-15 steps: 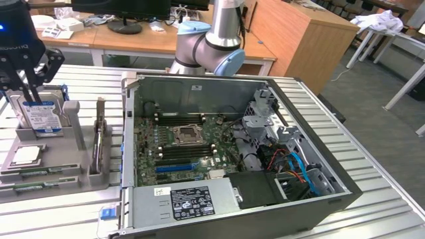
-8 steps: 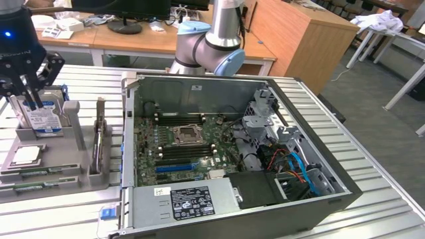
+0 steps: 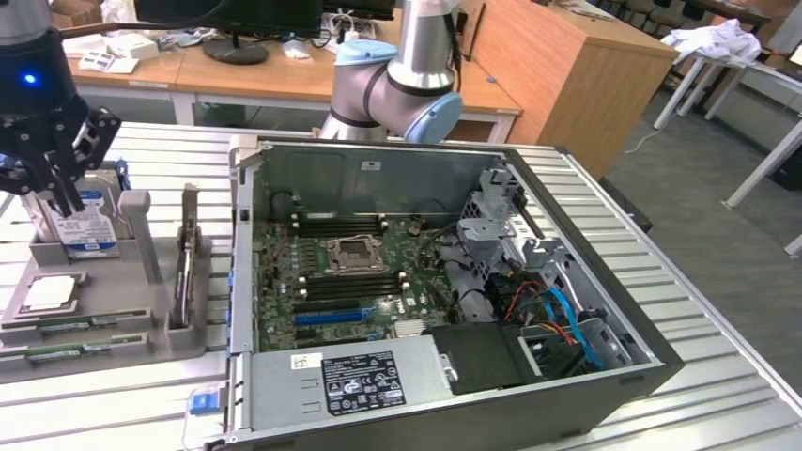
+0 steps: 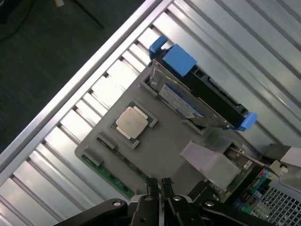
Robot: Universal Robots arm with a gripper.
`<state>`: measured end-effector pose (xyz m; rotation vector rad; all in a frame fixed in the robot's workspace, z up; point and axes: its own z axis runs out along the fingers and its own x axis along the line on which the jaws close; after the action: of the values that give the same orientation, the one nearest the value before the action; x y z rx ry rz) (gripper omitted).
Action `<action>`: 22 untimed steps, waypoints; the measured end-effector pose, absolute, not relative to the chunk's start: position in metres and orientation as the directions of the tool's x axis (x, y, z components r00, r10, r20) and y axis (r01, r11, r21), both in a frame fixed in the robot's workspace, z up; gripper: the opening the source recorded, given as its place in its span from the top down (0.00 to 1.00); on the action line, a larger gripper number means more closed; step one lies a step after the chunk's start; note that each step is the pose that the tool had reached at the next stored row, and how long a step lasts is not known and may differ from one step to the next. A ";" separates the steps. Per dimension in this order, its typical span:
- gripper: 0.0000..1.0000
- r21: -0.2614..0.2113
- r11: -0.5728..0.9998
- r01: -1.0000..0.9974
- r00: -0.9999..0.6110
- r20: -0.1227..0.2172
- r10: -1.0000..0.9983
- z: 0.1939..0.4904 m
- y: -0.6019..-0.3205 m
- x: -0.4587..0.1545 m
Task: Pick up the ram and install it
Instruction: 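Pick up the ram and move it above insertion slot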
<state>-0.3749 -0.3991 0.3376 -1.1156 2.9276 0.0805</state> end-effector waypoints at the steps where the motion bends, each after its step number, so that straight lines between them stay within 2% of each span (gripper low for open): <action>1: 0.83 0.045 0.733 -0.679 -0.734 -0.025 -0.678 0.336 -0.399 -0.375; 7: 0.83 0.045 0.655 -0.755 -0.656 -0.025 -0.754 0.328 -0.399 -0.375; 9: 0.82 0.045 0.627 -0.778 -0.628 -0.025 -0.777 0.325 -0.399 -0.375; 10: 0.75 0.045 0.612 -0.790 -0.613 -0.025 -0.789 0.323 -0.399 -0.375; 16: 0.75 0.045 0.523 -0.851 -0.525 -0.025 -0.851 0.315 -0.399 -0.375; 17: 0.74 0.045 0.507 -0.861 -0.508 -0.025 -0.861 0.313 -0.399 -0.375; 18: 0.68 0.045 0.491 -0.870 -0.492 -0.025 -0.870 0.312 -0.399 -0.375; 20: 0.68 0.045 0.460 -0.887 -0.461 -0.025 -0.887 0.309 -0.399 -0.375; 21: 0.62 0.045 0.443 -0.895 -0.445 -0.025 -0.895 0.307 -0.399 -0.375; 22: 0.62 0.045 0.427 -0.903 -0.429 -0.025 -0.903 0.306 -0.399 -0.375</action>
<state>-0.3749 -0.3991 0.3058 -1.6806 2.6563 0.0816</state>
